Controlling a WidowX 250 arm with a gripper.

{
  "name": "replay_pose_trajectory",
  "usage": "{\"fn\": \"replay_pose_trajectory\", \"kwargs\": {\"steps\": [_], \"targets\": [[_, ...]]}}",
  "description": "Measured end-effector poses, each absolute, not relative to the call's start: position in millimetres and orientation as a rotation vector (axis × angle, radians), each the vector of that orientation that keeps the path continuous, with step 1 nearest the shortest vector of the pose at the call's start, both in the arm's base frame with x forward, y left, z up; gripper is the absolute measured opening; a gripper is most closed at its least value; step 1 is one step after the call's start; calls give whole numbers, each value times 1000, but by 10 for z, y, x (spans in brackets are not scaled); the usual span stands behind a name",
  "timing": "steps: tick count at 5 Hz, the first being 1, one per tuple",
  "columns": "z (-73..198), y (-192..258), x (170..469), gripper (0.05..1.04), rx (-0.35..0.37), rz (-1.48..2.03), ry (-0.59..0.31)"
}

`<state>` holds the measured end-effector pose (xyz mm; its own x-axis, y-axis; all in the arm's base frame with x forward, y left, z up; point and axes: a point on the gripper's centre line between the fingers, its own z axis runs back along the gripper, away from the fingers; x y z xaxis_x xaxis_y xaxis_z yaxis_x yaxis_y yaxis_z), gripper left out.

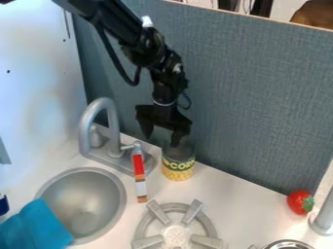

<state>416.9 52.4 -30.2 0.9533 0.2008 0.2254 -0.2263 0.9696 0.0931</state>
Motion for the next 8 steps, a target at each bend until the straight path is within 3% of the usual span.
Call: {"fn": "replay_pose_trajectory", "kwargs": {"steps": [3,8], "targets": [[-525,480,4166,1001,105,196,-189],[-580,-483,4194,1001,52,-20,-235]]}}
